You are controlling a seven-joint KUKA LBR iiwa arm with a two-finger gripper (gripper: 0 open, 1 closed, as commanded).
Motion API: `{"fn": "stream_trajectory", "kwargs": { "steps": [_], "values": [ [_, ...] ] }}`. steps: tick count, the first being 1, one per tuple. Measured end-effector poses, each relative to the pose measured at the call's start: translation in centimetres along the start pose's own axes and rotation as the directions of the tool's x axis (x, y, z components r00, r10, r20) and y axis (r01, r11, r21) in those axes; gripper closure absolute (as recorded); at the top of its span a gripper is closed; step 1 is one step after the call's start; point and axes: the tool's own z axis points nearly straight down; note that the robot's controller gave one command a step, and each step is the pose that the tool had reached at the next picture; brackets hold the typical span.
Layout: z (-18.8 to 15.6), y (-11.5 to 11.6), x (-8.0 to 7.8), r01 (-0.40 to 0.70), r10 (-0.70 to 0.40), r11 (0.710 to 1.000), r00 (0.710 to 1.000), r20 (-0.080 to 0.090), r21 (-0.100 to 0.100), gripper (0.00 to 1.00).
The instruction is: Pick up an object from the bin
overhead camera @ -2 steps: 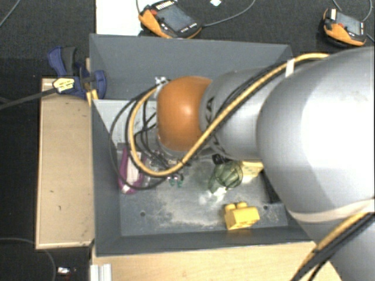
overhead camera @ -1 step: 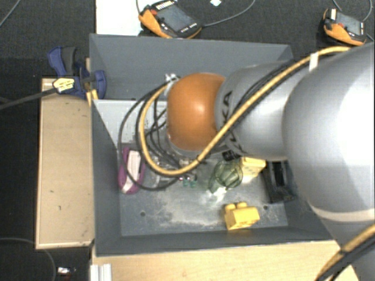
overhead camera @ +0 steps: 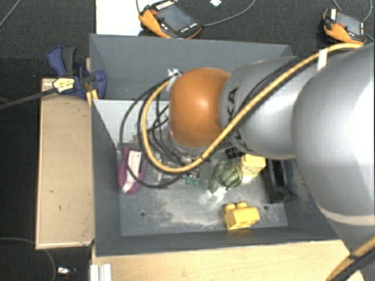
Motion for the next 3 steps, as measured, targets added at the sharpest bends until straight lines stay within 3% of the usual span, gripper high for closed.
{"fn": "stream_trajectory", "kwargs": {
  "steps": [1, 2, 3],
  "values": [
    [5.4, 0.5, 0.7, 0.186, -0.186, 0.983, 0.983, 0.003, -0.001, 1.0],
    [8.4, 0.4, 1.0, 0.259, -0.259, 0.966, 0.966, 0.003, -0.001, 1.0],
    [6.1, -0.4, 0.6, 0.331, -0.331, 0.944, 0.944, 0.009, 0.0, 1.0]
  ]
}}
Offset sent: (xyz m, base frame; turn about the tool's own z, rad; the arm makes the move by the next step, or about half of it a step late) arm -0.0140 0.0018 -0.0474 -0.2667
